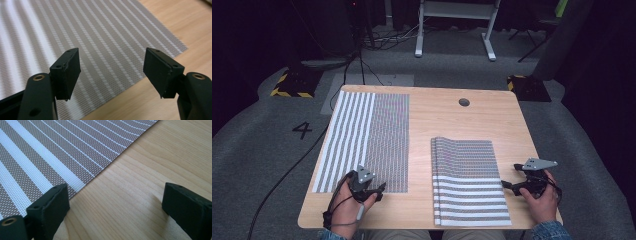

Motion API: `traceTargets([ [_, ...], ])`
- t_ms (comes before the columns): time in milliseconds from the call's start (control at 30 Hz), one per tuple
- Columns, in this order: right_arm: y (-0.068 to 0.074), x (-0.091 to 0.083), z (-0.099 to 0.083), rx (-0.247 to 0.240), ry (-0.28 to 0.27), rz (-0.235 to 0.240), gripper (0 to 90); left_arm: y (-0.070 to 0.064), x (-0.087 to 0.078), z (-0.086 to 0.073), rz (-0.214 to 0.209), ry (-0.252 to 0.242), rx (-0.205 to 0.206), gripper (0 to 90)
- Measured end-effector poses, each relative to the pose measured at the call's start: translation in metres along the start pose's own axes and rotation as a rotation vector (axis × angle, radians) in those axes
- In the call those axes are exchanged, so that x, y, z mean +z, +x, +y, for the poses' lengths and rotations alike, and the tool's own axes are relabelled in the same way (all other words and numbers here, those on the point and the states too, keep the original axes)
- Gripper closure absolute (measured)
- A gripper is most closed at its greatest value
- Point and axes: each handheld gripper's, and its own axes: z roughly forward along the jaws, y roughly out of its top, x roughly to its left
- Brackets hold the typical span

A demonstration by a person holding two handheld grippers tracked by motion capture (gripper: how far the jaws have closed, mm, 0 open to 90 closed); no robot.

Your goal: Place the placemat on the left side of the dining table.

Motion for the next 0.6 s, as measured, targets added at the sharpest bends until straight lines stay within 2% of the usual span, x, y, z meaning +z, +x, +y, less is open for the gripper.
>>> traceTargets([
  [33,0.000,0.000,0.000,0.000,0.000,0.000,7.5,-0.003,0.004,0.000,-0.021,0.000,0.009,30.5],
  [167,0.000,0.000,0.000,-0.001,0.000,0.000,7.5,-0.013,0.015,0.001,-0.044,-0.004,0.035,31.3],
  [267,0.000,0.000,0.000,0.001,0.000,0.000,7.5,-0.015,0.024,-0.002,-0.025,0.021,0.049,32.7],
  [333,0.000,0.000,0.000,-0.003,0.000,0.000,7.5,-0.012,0.024,-0.002,-0.045,0.019,0.025,32.2],
  [433,0.000,0.000,0.000,-0.003,0.000,0.000,7.5,-0.011,0.024,-0.003,-0.039,0.007,0.004,32.2],
  [533,0.000,0.000,0.000,-0.003,0.000,0.000,7.5,-0.008,0.024,-0.004,-0.046,0.007,0.008,33.0],
  [600,0.000,0.000,0.000,-0.003,0.000,0.000,7.5,-0.004,0.024,-0.004,-0.028,0.006,0.002,33.1],
])
